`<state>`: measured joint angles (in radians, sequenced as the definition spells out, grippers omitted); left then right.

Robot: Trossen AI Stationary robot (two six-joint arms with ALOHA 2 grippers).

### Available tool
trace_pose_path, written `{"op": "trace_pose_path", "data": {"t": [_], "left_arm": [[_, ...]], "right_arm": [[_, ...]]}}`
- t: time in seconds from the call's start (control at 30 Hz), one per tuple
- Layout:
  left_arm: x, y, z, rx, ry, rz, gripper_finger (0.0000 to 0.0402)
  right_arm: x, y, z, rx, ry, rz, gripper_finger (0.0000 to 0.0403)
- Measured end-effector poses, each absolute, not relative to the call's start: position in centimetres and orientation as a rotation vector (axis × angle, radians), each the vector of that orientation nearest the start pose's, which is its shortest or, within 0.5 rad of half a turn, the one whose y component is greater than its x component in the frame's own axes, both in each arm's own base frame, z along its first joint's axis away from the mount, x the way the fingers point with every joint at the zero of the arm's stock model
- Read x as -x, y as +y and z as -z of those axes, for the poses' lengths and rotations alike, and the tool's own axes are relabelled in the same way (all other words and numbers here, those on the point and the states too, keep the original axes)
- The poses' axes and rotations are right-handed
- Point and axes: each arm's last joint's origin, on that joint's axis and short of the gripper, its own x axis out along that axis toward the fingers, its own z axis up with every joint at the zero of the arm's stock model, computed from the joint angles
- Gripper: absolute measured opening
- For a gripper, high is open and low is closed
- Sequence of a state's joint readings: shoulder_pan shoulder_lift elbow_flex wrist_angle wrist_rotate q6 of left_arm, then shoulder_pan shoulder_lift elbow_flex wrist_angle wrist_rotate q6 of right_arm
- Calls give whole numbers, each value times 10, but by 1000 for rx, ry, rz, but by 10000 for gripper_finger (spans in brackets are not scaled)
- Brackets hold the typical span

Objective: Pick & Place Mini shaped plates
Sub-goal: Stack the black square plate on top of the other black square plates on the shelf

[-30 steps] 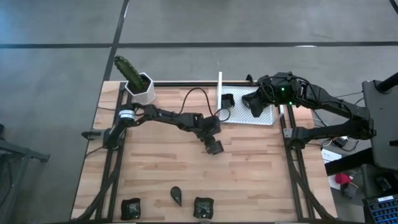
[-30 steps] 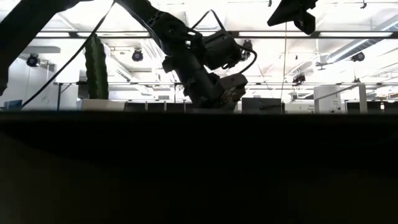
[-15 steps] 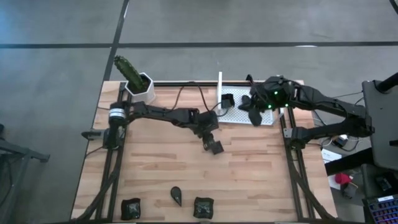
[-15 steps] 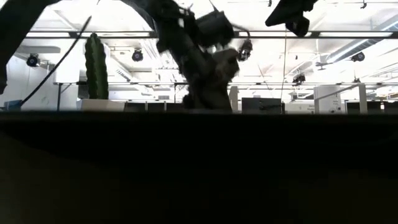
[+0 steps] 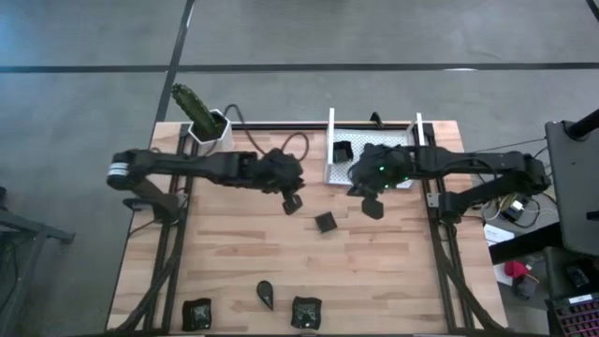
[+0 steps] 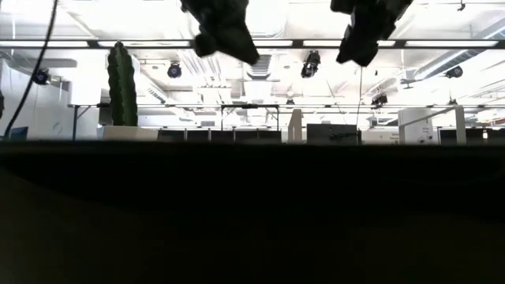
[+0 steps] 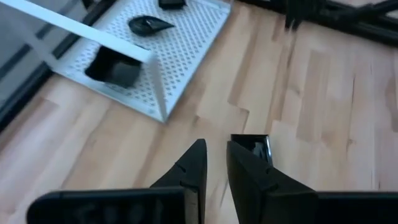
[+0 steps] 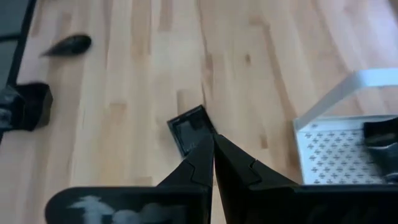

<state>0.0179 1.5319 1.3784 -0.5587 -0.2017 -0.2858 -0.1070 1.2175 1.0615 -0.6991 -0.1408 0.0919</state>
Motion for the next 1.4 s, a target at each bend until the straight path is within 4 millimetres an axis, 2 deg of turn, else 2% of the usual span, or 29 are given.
{"op": "trace_pose_path", "data": {"t": [0.17, 0.33, 0.57, 0.87, 1.13, 1.4], "left_arm": [[-311, 11, -336, 226, 621, -341, 55], [-299, 11, -341, 242, 590, -346, 55], [-296, 10, -342, 245, 586, -345, 55], [-296, 10, -342, 245, 587, -344, 55], [-296, 10, -342, 244, 595, -344, 55], [-296, 10, -341, 243, 600, -345, 55]], "right_arm": [[-261, -23, -277, -138, 941, -21, 20], [-281, -25, -257, -92, 1017, -46, 54], [-308, -28, -224, -55, 1065, -72, 102], [-331, -33, -173, -27, 1196, -109, 97], [-343, -34, -157, -37, 1227, -170, 89], [-346, -35, -147, -25, 1248, -184, 101]]}}
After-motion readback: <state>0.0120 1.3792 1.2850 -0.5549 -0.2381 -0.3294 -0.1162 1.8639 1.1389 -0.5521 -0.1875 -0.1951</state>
